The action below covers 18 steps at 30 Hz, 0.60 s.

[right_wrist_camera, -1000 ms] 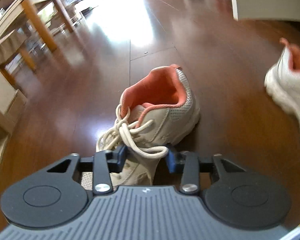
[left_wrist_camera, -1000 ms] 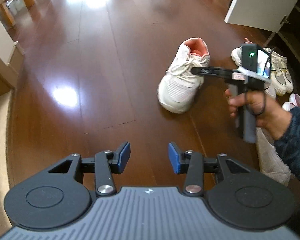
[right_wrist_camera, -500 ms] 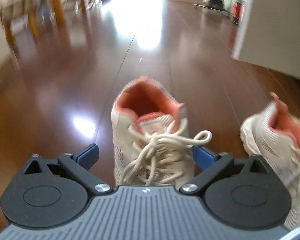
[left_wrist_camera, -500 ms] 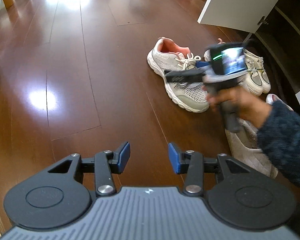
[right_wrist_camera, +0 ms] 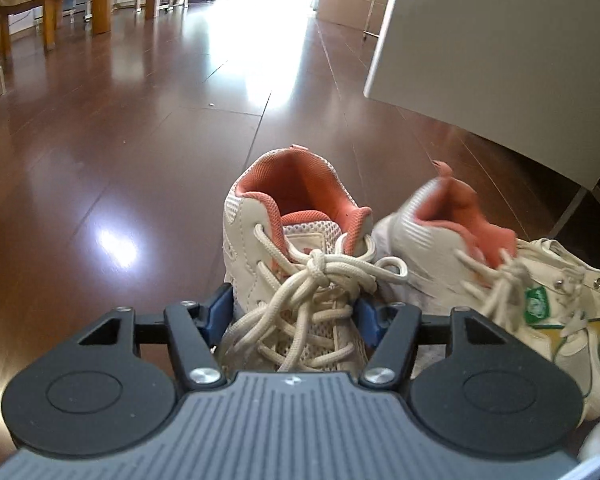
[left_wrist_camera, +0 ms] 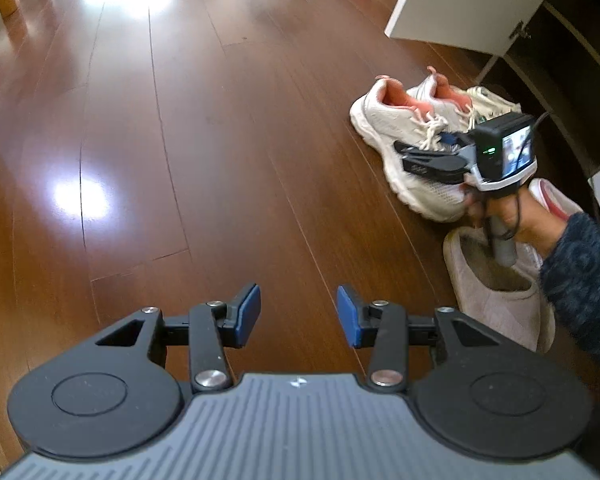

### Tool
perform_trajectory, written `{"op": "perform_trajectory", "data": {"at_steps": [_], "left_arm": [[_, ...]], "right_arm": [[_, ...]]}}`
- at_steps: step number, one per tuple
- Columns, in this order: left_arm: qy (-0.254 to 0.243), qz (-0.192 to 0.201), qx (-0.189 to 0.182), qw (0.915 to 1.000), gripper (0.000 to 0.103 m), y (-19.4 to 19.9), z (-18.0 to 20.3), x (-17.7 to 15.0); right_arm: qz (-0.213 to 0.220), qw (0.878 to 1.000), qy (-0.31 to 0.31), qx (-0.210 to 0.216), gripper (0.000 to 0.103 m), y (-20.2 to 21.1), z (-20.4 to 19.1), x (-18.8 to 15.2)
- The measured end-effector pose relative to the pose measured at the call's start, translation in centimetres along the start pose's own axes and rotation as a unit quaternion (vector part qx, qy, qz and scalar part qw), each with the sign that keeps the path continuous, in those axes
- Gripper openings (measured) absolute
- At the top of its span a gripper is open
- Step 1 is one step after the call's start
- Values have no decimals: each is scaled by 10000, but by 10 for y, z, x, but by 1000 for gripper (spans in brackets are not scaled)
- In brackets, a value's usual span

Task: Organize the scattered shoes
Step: 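Place the white sneaker beside its pair with the right gripper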

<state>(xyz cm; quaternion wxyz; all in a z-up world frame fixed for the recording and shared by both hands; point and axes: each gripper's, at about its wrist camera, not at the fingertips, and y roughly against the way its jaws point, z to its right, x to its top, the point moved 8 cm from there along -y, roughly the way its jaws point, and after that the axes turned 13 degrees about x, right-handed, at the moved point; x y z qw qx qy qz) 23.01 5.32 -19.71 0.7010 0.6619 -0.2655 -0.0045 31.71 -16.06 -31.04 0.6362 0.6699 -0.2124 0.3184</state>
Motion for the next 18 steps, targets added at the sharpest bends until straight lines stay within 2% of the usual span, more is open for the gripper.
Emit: {"op": "perform_trajectory", "data": {"at_steps": [7,10,12,13,16,18], "left_arm": [[-135,25,0,9999,48,4,9,3],[-239,18,-26,9997,48,7,18,6],[-378,-16,-28,9993,48,10,25,7],[-493,-45,-11,9988,49,13,30,7],[-843,-120,152,9963,49,23,45,10],[-1002,-114,289,9945,49,36,58,17]], "right_arm": [[-39,10000,-57,-30,61,10,24,-12],[-84,10000,42,-29,67,13,28,-18],[-161,9996,180,-120,75,14,30,-16],[-206,9993,254,-154,75,16,30,-15],[-111,9990,386,-175,75,44,31,-4],[140,9997,171,-86,81,77,36,6]]}}
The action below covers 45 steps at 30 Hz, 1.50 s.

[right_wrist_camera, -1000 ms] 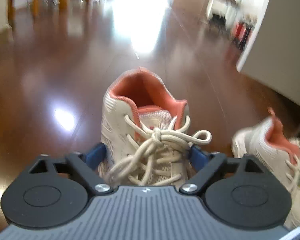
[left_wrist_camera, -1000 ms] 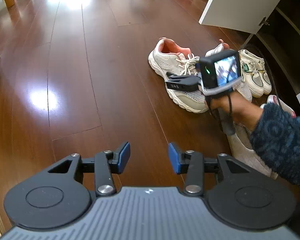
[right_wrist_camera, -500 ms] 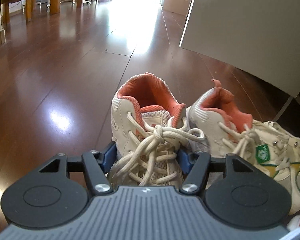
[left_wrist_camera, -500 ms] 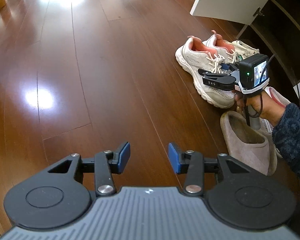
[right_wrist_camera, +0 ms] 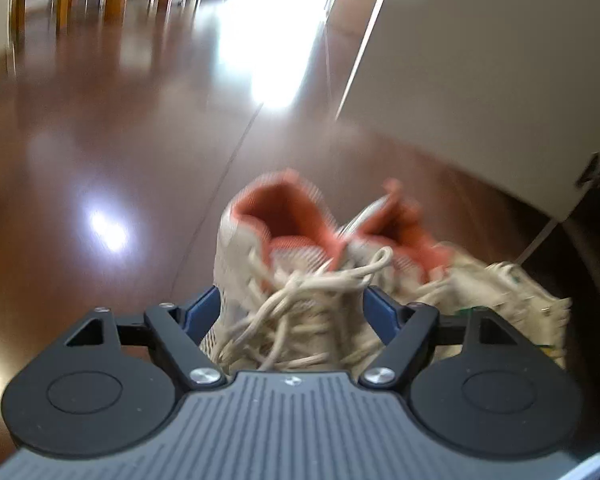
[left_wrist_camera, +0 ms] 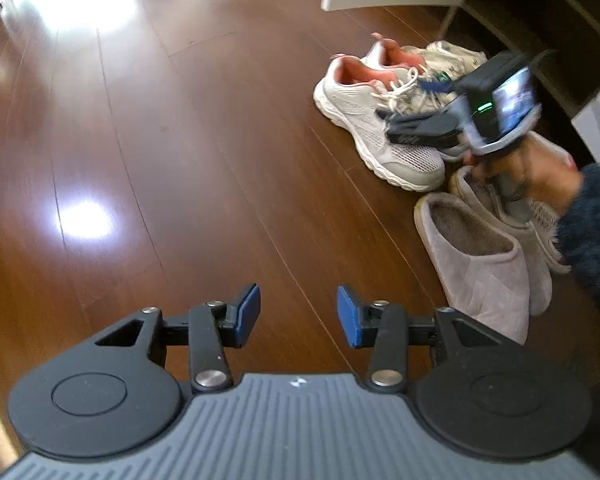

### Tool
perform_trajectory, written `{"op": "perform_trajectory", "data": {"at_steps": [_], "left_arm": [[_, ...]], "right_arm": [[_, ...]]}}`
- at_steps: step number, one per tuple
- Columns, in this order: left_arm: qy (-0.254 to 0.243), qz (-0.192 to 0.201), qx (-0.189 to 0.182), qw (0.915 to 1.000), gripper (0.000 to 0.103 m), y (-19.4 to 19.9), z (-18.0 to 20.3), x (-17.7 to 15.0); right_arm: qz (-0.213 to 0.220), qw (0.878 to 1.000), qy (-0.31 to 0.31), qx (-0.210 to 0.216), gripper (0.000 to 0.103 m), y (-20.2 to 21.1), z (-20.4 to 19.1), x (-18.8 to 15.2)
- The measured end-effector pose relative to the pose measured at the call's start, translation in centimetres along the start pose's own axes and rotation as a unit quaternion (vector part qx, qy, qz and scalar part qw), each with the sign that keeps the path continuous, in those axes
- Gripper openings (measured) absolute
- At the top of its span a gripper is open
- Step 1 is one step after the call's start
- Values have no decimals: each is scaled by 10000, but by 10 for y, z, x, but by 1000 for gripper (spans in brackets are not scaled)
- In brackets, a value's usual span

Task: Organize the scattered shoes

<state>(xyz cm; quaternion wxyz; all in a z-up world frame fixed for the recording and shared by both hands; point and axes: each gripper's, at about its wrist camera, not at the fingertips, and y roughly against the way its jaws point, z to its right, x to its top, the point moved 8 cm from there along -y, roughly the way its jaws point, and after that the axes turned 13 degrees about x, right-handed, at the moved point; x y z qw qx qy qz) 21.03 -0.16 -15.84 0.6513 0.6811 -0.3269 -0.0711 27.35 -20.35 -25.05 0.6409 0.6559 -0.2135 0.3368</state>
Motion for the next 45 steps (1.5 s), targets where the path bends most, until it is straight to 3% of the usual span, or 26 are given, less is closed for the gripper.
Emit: {"op": "perform_trajectory", "data": {"at_steps": [4,7,8,10,12,15,16,20,25,28,30,33,38,45], "left_arm": [[-327,454,407,9976,51,63,27,33],[-167,1044,589,9926,54,134,43,63],[-24,1235,627,9904,58,160,47,72],[205,1552,770,9847,75,202,54,81],[376,2014,1056,9731,87,258,74,86],[354,2301,1225,9648,103,301,116,75],[383,2332,1197,9643,102,309,131,70],[726,2006,774,9739,102,293,192,35],[1126,1405,192,9835,102,249,253,-15],[1248,1303,362,9829,102,230,269,-39],[1299,1297,605,9811,102,218,278,-56],[1424,1254,889,9778,102,204,285,-74],[1349,1113,893,9805,102,198,308,-99],[1153,1177,905,9822,102,199,325,-106]], "right_arm": [[644,9943,-839,138,88,99,39,11],[1164,9862,-1177,39,92,187,77,11],[1402,9826,-1216,-1,95,219,88,14],[1857,9740,-1299,-62,101,282,109,18],[2244,9644,-1398,-60,102,339,126,17],[2695,9470,-1751,31,102,411,152,7],[2708,9442,-1873,60,102,421,159,2],[2619,9396,-2204,69,102,453,170,-27],[2033,9461,-2520,-121,102,474,154,-92],[1485,9549,-2566,-125,102,475,136,-127],[1169,9619,-2447,-358,102,477,122,-147],[931,9663,-2348,-490,102,483,110,-168],[589,9705,-2251,-639,102,489,105,-188],[357,9703,-2235,-856,102,497,107,-212]]}}
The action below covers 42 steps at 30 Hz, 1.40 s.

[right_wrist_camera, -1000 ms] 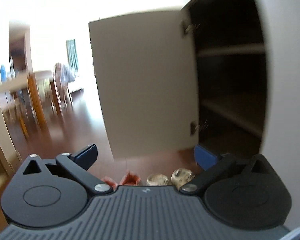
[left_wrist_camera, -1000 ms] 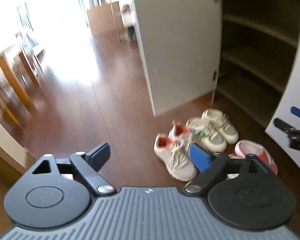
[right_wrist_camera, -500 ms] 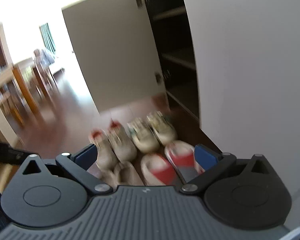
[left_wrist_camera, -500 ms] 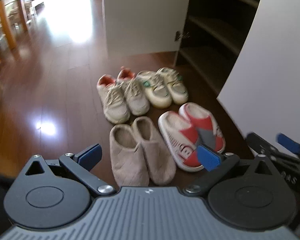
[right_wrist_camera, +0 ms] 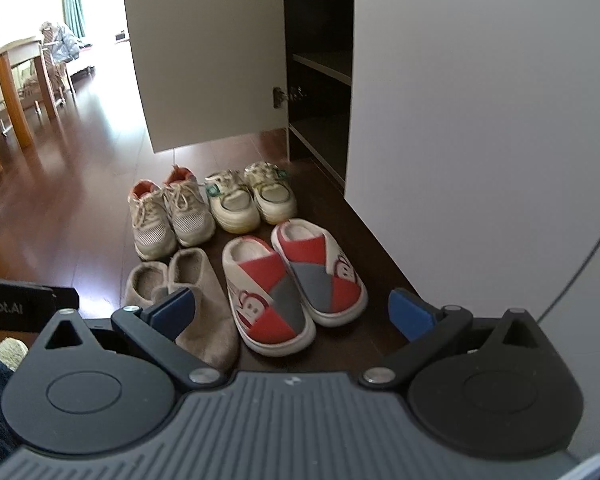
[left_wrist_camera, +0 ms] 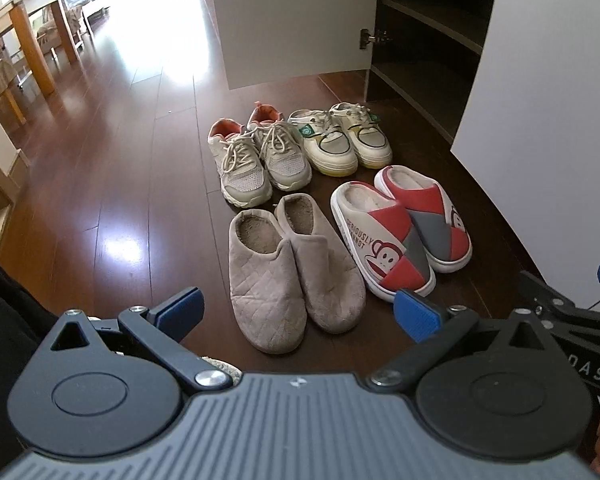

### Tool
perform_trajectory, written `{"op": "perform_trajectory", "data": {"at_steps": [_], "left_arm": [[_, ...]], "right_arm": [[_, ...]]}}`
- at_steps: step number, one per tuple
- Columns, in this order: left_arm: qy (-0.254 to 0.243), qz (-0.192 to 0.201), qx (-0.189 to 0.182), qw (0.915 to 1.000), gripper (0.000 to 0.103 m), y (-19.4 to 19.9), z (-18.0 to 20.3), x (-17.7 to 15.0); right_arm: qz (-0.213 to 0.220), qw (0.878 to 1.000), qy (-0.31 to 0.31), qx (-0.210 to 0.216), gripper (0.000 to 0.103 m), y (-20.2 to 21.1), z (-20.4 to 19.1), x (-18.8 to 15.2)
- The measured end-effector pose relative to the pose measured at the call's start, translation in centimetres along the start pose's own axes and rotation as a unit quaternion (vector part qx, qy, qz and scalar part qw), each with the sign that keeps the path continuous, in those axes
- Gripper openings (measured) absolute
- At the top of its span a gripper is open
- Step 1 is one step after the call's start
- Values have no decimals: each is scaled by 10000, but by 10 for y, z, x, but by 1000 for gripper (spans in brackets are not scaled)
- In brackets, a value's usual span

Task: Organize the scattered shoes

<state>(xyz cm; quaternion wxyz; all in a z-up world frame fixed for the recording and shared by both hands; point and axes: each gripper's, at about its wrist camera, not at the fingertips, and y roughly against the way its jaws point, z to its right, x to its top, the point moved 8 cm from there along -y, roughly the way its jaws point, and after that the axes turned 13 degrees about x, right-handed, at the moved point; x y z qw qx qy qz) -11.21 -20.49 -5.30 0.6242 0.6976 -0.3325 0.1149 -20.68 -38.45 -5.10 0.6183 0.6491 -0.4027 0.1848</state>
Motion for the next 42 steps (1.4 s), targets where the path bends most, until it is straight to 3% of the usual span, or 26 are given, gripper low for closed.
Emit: {"op": "perform_trajectory", "data": {"at_steps": [18,33,37,42], "left_arm": [[50,-319,-201,9993,102,7,16,-17],[-251,-213,-509,9982,102,20,40,-22],[86,-115,-621,9980,102,21,24,7],[505,624,-328,9962,102,31,-34,86]], "right_arm": [[-204,9995,184,-140,102,-1,9,-10],[-243,9992,58,-324,102,6,25,-23],[-294,9991,19,-298,102,0,24,-26],[-265,9996,-53,25,102,-22,13,-7]]}}
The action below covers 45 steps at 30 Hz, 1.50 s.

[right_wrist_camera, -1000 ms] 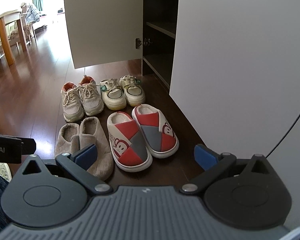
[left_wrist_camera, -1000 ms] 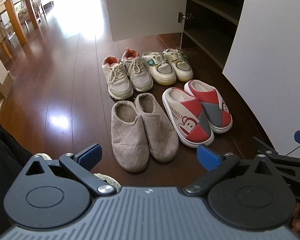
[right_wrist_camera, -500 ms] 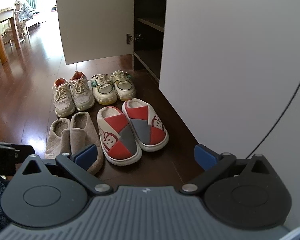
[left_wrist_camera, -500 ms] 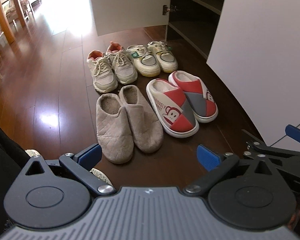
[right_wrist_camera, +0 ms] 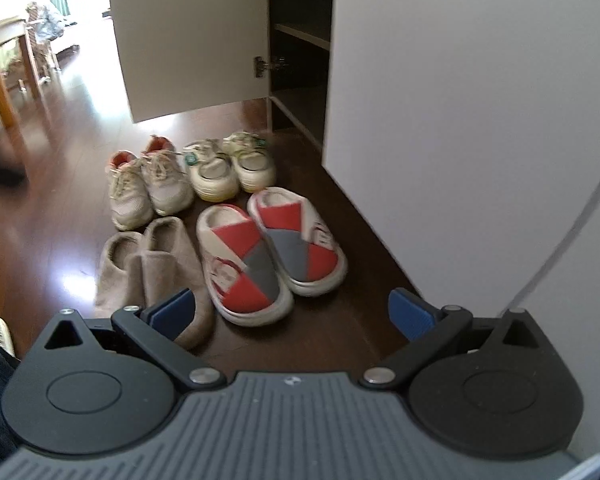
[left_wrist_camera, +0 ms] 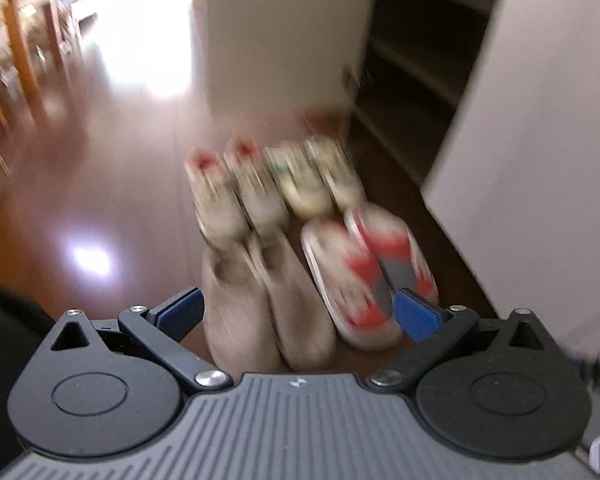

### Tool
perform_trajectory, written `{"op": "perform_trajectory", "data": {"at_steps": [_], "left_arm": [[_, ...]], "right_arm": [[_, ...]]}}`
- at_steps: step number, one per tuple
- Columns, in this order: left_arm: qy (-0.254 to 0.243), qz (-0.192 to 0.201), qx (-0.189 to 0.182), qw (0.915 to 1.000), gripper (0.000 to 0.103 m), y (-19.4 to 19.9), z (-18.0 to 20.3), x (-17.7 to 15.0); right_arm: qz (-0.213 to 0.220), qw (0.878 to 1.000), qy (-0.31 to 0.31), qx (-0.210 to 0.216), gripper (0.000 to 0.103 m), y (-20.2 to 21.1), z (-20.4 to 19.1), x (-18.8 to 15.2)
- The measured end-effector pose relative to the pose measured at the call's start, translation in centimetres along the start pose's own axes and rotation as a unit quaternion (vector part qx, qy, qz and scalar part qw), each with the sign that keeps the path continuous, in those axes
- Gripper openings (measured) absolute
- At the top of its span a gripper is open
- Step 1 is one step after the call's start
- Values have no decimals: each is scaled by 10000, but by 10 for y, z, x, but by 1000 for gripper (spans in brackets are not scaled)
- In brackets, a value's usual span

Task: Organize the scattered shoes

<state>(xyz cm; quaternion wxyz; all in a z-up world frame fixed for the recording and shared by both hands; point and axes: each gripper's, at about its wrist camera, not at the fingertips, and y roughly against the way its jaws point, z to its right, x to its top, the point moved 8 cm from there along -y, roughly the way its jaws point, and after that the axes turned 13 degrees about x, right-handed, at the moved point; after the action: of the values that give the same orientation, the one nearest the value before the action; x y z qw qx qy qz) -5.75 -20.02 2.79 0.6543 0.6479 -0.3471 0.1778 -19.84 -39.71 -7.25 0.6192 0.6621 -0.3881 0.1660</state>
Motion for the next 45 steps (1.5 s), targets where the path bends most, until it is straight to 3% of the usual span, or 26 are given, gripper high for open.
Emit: {"op": "perform_trajectory", "data": {"at_steps": [2,6,8,11,14,17,21,26,29,30,32,38,41,42,45], "left_arm": [[76,434,301,9986,102,0,-36,49],[-102,1001,1016,9897,102,-19,-89,113],[-333,1048,1342,9848,102,-50,-112,137],[-735,802,1485,9829,102,-109,-127,146],[-1357,378,1560,9777,102,-188,-134,134],[-1661,-1,1467,9751,102,-256,-137,111],[-1508,-457,1235,9798,102,-321,-132,76],[-1296,-838,695,9856,102,-388,-124,43],[-1342,-943,425,9855,102,-413,-122,39],[-1370,-908,423,9855,102,-418,-123,40],[-1411,-860,414,9854,102,-429,-124,41],[-1205,-1008,256,9872,102,-459,-129,49],[-1103,-1093,253,9875,102,-479,-128,50],[-1114,-1150,308,9866,100,-481,-128,52],[-1129,-1315,550,9833,97,-479,-133,59]], "right_arm": [[154,9995,-4,289,102,-18,-14,25],[212,9966,108,792,99,-65,-49,63],[49,9947,243,995,99,-107,-71,82],[-252,9915,557,1151,99,-167,-102,103],[-525,9855,983,1278,99,-227,-133,120],[-762,9769,1459,1363,97,-293,-162,137],[-993,9674,1817,1457,70,-386,-190,167],[-1235,9666,1557,1620,69,-486,-212,201],[-1581,9631,1472,1603,68,-533,-217,199],[-1757,9604,1486,1573,59,-550,-218,195],[-1973,9563,1525,1530,39,-565,-217,186],[-2596,9447,1506,1319,38,-596,-218,167],[-2374,9517,1597,1119,32,-597,-223,159],[-2276,9556,1496,1122,26,-595,-222,158],[-1963,9690,1057,1062,23,-583,-217,158]]}}
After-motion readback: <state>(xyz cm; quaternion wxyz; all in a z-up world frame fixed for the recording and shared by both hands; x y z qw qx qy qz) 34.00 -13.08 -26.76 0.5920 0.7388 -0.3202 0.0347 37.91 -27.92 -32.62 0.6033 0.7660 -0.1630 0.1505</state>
